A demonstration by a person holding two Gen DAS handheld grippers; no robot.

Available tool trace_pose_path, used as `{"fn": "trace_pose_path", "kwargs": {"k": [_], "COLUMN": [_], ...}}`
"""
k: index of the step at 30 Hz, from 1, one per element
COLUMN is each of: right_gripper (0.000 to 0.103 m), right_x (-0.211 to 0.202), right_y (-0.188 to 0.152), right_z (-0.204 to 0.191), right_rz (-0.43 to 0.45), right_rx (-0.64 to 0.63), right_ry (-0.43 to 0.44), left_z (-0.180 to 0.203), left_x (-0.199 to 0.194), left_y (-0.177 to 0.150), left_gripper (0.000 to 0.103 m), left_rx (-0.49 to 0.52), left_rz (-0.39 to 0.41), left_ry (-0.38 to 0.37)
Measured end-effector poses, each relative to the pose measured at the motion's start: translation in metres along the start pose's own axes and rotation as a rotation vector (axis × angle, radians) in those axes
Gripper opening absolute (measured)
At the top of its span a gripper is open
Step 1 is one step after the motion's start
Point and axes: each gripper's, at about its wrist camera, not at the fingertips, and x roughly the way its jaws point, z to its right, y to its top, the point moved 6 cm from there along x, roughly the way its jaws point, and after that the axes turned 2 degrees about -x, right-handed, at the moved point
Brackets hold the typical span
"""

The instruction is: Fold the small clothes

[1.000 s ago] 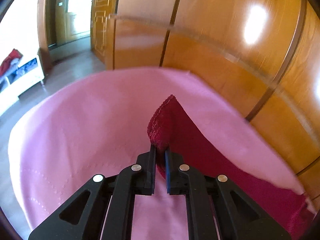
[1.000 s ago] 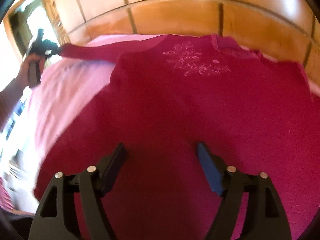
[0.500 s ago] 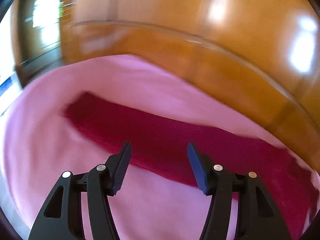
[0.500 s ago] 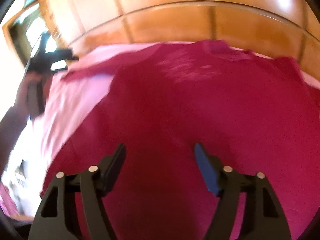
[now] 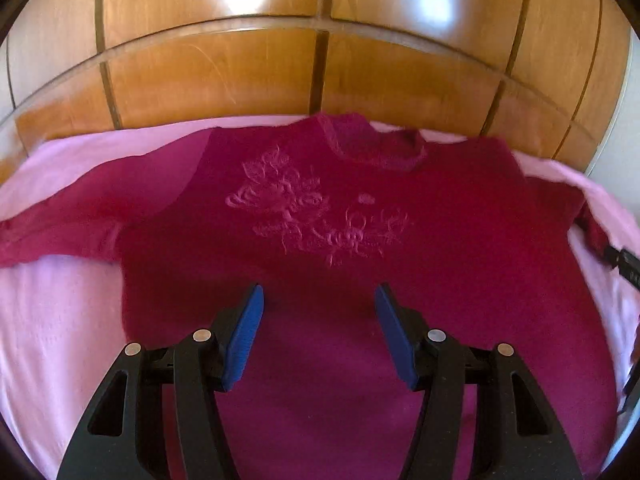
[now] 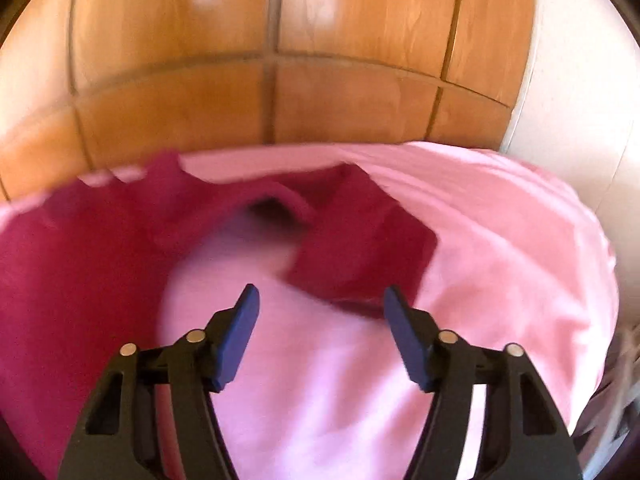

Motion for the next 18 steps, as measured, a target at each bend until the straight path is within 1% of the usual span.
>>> {"fn": "trace_pose_path", "kwargs": {"k": [1, 2, 5, 6, 7, 9, 12, 14, 15, 17, 18], "right_gripper": [0.061, 0.061, 0.052, 0.036, 0.011, 0.010, 0.010, 0.010, 0.009, 0.009, 0.009], "right_x": [0.010, 0.019, 0.033, 0.035, 0.034, 0.026, 0.002, -0.014, -0.016, -0.022, -0.022], "right_y": [0.000, -0.002, -0.001, 0.002, 0.006, 0.013, 0.031, 0.048, 0.054, 0.071, 0.075], "right_z": [0.000, 0.002, 0.015, 0.018, 0.024, 0.040, 0.073, 0.104, 0.114, 0.149, 0.159], "right_rz": [-0.021, -0.046, -0.076, -0.078, -0.078, -0.058, 0.007, 0.056, 0.069, 0.100, 0.107], "right_rx": [-0.006, -0.002, 0.023, 0.029, 0.034, 0.084, 0.159, 0.219, 0.239, 0.303, 0.318], "right_ry": [0.011, 0.026, 0.054, 0.058, 0.040, 0.045, 0.036, 0.019, 0.012, -0.026, -0.042], "left_z": [-0.004, -0.005, -0.006, -0.008, -0.007, -0.007, -0.005, -0.004, -0.004, -0.004, -0.003], "left_x": [0.005, 0.007, 0.003, 0.008, 0.008, 0.010, 0.013, 0.014, 0.013, 0.014, 0.014], "left_y": [0.003, 0.002, -0.002, 0.002, 0.001, 0.001, 0.001, 0.001, 0.001, 0.001, 0.001], "left_gripper": [0.057, 0.060, 0.062, 0.064, 0.064, 0.064, 0.066, 0.067, 0.068, 0.068, 0.069], "left_rx": [-0.002, -0.008, -0.036, -0.043, -0.045, -0.047, -0.049, -0.049, -0.049, -0.056, -0.054], "left_rz": [-0.008, -0.006, -0.013, -0.014, -0.014, -0.010, -0.010, -0.012, -0.012, -0.007, -0.008], "left_ry": [-0.002, -0.005, -0.033, -0.037, -0.040, -0.039, -0.036, -0.038, -0.037, -0.034, -0.033]}}
